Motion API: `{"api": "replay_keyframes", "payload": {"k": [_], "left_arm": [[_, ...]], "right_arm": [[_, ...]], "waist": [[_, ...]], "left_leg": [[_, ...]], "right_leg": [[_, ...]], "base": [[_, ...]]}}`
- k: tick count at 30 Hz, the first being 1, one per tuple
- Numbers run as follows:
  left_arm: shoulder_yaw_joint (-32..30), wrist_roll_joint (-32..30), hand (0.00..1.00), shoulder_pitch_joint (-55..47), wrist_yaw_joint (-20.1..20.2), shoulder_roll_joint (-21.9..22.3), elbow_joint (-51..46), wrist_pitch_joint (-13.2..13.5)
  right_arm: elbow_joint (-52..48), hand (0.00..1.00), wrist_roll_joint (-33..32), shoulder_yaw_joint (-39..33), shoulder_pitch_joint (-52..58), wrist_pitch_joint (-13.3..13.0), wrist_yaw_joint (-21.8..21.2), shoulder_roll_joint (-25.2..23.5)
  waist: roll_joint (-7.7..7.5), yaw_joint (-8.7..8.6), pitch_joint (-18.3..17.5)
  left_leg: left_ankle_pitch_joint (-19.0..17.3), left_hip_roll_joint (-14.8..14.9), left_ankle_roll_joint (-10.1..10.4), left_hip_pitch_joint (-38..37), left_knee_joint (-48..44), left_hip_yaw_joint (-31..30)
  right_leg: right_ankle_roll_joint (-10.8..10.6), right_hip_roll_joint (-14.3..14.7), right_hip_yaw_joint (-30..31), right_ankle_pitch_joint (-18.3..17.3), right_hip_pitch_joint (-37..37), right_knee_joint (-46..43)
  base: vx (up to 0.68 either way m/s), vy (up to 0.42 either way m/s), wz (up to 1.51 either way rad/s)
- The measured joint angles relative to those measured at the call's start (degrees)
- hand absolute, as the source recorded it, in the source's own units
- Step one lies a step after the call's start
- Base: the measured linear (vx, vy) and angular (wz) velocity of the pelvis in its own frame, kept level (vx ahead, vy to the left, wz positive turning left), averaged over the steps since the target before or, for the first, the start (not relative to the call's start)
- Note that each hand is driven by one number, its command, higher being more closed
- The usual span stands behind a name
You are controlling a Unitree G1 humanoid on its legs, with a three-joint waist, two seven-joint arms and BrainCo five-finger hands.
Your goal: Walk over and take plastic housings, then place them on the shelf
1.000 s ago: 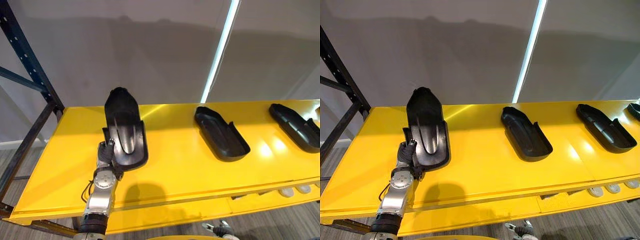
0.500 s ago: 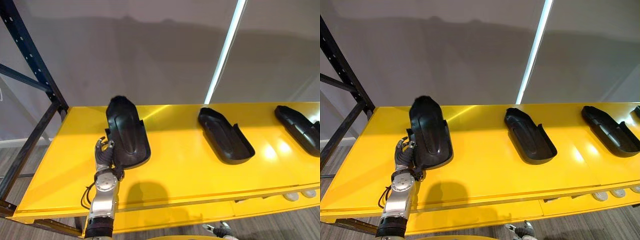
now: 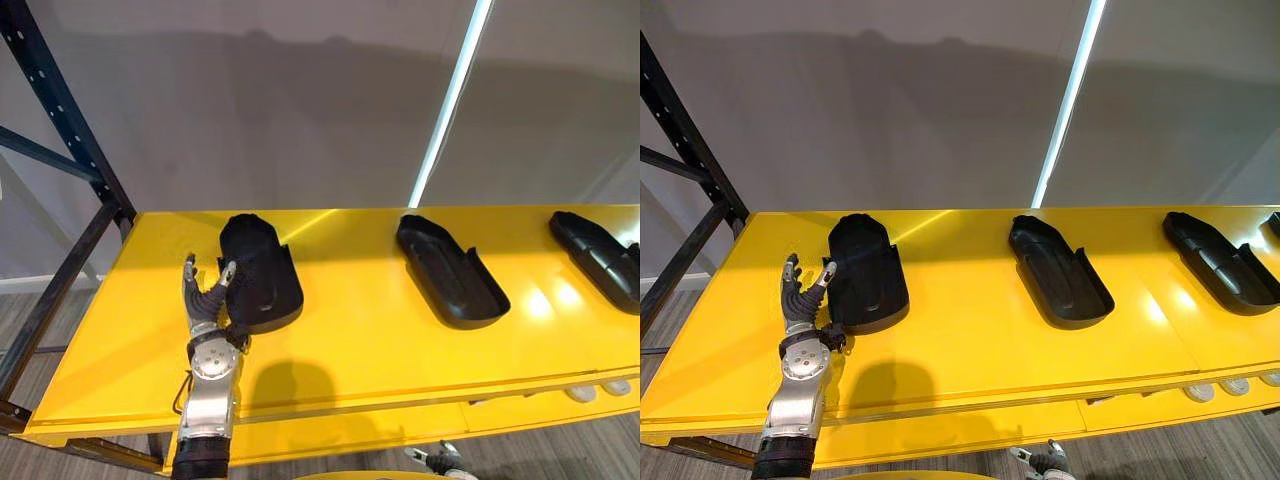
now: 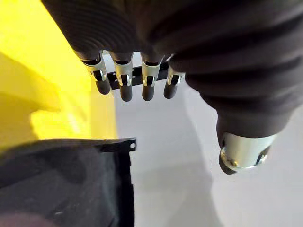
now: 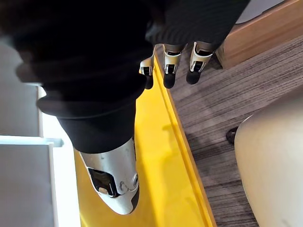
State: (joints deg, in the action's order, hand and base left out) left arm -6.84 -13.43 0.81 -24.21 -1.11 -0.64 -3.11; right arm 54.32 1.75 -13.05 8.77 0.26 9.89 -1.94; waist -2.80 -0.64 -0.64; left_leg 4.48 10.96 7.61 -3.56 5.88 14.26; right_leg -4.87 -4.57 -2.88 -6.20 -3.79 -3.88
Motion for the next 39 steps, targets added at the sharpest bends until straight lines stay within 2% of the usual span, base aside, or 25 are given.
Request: {"api": "replay_keyframes", "payload": {"k": [7,11,12,17,24,34,39], "left_arm": [[3.9,-7.8,0.0,-4.5,-2.9,1.5,-13.5,1.6],[8.4,-10.1,0.0,-8.4,-3.3,2.6,-18.0,4.3],[9.1,-10.2,1.0,-9.3,-3.2,2.7,-18.5,4.8],[13.5,-10.9,1.0,-15.2,-0.2,3.2,-19.4,7.5],[17.5,-10.8,1.0,-16.0,5.4,3.2,-15.6,8.3],[20.7,-12.1,1.0,-16.0,9.3,3.0,-8.7,8.3],[23.0,-12.7,1.0,-15.9,10.5,0.2,-5.2,9.3]], "right_arm": [[0.6,0.0,-0.2,0.1,0.2,-1.2,0.2,0.0],[0.6,0.0,-0.9,0.7,0.8,-2.0,0.2,0.2],[0.6,0.0,-1.1,0.7,0.8,-2.0,0.3,0.2],[0.6,0.0,-1.2,2.4,0.8,-2.5,1.2,0.3],[0.5,0.0,-1.2,2.3,0.8,-2.4,1.3,0.1],[0.4,0.0,-1.2,2.3,0.8,-2.2,1.7,0.1],[-1.7,0.0,-1.0,2.3,2.0,-1.9,2.1,0.0]], "waist": [[-0.66,0.25,0.1],[-0.58,1.54,0.2],[-0.59,1.61,0.2],[-0.2,1.78,0.4],[-0.27,1.76,0.3],[-0.15,1.68,0.3],[1.18,1.52,-0.6]], "left_leg": [[-0.2,0.0,0.2,0.2,-0.4,-0.1],[-1.0,0.0,0.1,0.7,-1.4,-0.3],[-1.6,0.1,0.1,1.1,-2.4,-0.5],[-4.4,0.1,-0.1,2.1,-6.6,-0.8],[-5.4,0.1,0.2,2.9,-8.3,-0.8],[-5.7,0.1,-0.1,2.6,-8.1,-0.1],[-4.2,-0.1,0.6,0.1,-4.7,0.9]], "right_leg": [[-0.2,0.0,-0.1,-0.1,0.0,0.0],[-0.3,-0.1,-0.1,-0.3,-0.2,0.0],[-0.4,-0.1,-0.1,-0.3,-0.2,0.0],[-0.8,-0.6,-0.3,-1.5,-1.1,-0.8],[-0.8,-0.9,-0.2,-1.5,-1.1,-0.8],[-0.8,-1.0,0.3,-1.5,-0.9,-0.8],[-0.8,-0.8,1.4,-1.5,-0.8,-0.9]], "base": [[0.01,0.0,0.01],[0.0,0.001,0.01],[0.01,0.004,0.05],[0.01,0.002,0.04],[0.0,0.0,0.0],[0.0,0.0,-0.01],[0.01,0.0,-0.13]]}}
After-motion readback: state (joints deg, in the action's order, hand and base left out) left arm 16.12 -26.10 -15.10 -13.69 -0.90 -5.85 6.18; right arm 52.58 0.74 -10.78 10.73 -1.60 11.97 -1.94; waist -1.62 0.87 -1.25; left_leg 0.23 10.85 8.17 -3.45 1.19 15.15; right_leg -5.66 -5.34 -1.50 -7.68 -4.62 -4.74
